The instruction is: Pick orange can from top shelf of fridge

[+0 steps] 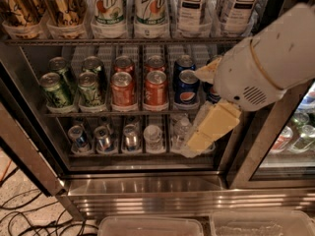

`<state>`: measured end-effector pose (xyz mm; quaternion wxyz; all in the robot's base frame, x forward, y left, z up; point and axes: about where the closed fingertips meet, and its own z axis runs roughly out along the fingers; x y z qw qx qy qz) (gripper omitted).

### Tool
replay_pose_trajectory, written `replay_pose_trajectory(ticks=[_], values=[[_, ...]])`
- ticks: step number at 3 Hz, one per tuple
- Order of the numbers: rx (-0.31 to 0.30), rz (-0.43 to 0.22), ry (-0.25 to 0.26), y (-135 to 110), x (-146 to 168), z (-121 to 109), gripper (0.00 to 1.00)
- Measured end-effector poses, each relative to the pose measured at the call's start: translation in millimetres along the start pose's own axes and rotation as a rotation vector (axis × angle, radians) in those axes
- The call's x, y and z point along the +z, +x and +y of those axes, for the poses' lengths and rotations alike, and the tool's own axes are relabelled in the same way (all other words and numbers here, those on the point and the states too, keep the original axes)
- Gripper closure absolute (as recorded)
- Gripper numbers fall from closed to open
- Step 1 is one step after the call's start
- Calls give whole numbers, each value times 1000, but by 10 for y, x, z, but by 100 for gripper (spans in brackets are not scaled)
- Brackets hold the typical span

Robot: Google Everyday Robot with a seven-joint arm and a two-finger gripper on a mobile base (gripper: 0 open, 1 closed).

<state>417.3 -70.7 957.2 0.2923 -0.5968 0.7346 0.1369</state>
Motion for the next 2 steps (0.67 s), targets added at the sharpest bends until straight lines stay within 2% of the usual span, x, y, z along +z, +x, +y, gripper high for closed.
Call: replay_pose_trajectory(ticks=[1, 2], values=[[-4, -88, 27, 263, 471, -219, 0], [-45, -255, 59, 200, 952, -514, 0]])
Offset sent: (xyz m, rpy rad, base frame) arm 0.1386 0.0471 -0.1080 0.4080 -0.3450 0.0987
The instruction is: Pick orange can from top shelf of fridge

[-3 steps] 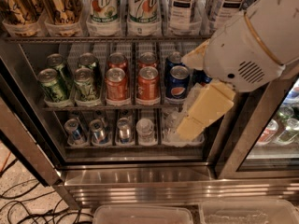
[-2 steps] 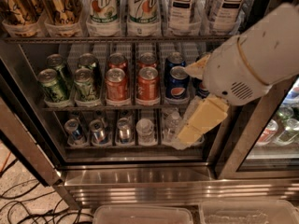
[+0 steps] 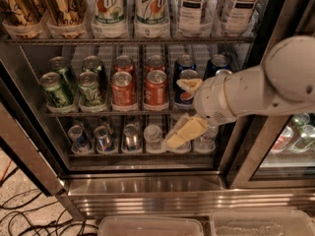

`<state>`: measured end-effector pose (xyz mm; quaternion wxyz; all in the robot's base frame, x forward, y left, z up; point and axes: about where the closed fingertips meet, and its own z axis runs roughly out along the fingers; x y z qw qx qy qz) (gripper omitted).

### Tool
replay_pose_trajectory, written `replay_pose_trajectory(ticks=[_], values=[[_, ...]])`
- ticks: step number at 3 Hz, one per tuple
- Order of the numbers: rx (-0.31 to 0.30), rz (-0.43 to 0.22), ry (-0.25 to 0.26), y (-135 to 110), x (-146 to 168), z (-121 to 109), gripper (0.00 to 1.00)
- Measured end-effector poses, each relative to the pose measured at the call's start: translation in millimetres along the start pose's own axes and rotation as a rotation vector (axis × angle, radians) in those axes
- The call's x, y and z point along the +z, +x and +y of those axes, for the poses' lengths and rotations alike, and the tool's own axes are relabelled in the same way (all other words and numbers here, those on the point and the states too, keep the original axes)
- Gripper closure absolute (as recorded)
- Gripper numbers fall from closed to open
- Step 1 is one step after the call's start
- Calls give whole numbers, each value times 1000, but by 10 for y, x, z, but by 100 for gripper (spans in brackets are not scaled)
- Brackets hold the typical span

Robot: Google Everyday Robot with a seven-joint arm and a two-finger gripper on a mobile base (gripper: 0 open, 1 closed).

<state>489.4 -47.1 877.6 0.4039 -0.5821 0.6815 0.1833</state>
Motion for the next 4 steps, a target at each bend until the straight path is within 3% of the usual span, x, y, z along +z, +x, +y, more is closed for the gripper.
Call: replay_pose_trajectory(ticks=[1, 2, 3, 4], values=[[4, -191, 52, -103, 274, -78, 0], [-56, -274, 36, -439, 352, 46, 0], [-56, -274, 36, -439, 352, 46, 0], [-7, -369, 43, -515, 475, 106, 0]])
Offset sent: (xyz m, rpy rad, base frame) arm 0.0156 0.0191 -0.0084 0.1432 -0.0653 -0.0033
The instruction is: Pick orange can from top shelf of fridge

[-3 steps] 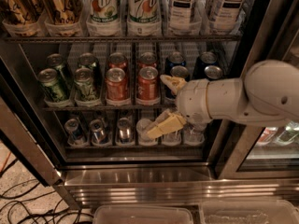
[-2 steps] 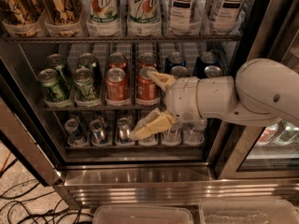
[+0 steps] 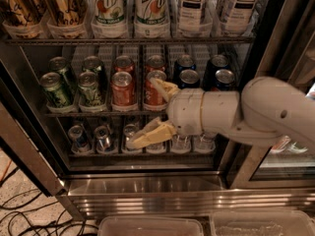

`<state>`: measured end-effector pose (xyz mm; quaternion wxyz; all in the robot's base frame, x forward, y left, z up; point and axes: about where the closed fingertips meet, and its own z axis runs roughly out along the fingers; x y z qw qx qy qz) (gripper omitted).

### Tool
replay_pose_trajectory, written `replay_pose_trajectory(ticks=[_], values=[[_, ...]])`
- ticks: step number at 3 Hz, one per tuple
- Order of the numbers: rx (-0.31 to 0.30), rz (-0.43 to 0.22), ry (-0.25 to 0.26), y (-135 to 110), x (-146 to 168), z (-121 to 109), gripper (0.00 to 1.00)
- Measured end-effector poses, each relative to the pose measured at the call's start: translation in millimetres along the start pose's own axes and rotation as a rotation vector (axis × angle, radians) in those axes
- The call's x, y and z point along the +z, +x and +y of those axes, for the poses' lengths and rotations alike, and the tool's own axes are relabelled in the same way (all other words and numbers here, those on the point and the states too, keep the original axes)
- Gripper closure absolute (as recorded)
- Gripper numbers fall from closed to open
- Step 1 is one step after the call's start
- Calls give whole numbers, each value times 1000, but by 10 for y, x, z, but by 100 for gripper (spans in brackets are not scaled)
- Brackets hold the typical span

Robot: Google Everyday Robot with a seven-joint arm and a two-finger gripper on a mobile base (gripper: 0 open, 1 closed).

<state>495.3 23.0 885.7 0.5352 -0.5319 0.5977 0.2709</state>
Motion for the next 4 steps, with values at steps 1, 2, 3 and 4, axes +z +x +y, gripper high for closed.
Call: replay_pose_trajectory(ticks=[1, 2, 3, 4], values=[[46, -145, 20, -171, 79, 255, 0], [54, -214, 64, -506, 52, 513, 0], [54, -214, 64, -505, 53, 513, 0], [63, -162, 116, -568, 99, 401, 0]])
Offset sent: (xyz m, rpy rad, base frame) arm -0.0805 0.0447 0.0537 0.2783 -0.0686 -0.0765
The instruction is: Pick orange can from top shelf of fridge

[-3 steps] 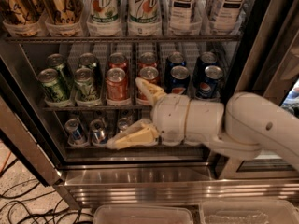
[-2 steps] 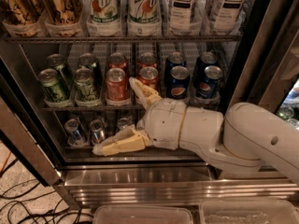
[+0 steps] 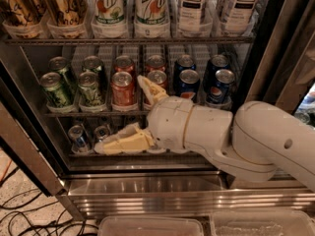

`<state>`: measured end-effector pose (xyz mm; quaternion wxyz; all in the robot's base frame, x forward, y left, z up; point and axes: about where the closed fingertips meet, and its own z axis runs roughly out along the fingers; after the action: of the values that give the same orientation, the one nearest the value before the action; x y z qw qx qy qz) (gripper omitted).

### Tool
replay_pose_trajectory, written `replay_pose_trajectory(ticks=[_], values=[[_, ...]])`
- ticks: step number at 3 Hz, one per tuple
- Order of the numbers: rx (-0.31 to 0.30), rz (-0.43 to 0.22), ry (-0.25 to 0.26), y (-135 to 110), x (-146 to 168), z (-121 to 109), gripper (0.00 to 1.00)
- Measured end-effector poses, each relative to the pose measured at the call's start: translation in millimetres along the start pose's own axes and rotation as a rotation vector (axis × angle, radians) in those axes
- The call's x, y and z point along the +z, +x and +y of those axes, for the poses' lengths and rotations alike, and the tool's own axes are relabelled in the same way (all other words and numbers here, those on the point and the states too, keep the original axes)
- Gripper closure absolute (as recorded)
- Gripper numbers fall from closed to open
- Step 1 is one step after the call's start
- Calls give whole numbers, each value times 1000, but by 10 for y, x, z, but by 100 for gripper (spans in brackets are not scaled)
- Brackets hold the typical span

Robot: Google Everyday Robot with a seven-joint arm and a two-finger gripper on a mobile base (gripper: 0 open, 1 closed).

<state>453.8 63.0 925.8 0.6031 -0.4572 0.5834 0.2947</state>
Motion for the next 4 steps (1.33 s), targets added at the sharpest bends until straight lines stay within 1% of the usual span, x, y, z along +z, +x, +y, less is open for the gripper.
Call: replay_pose_trajectory(ticks=[1, 2, 3, 4], values=[[13, 69, 93, -43, 213, -122, 0], [5, 93, 170, -12, 208, -305, 0], [5, 93, 170, -12, 209, -305, 0], [4, 72, 225, -85, 281, -364, 0]])
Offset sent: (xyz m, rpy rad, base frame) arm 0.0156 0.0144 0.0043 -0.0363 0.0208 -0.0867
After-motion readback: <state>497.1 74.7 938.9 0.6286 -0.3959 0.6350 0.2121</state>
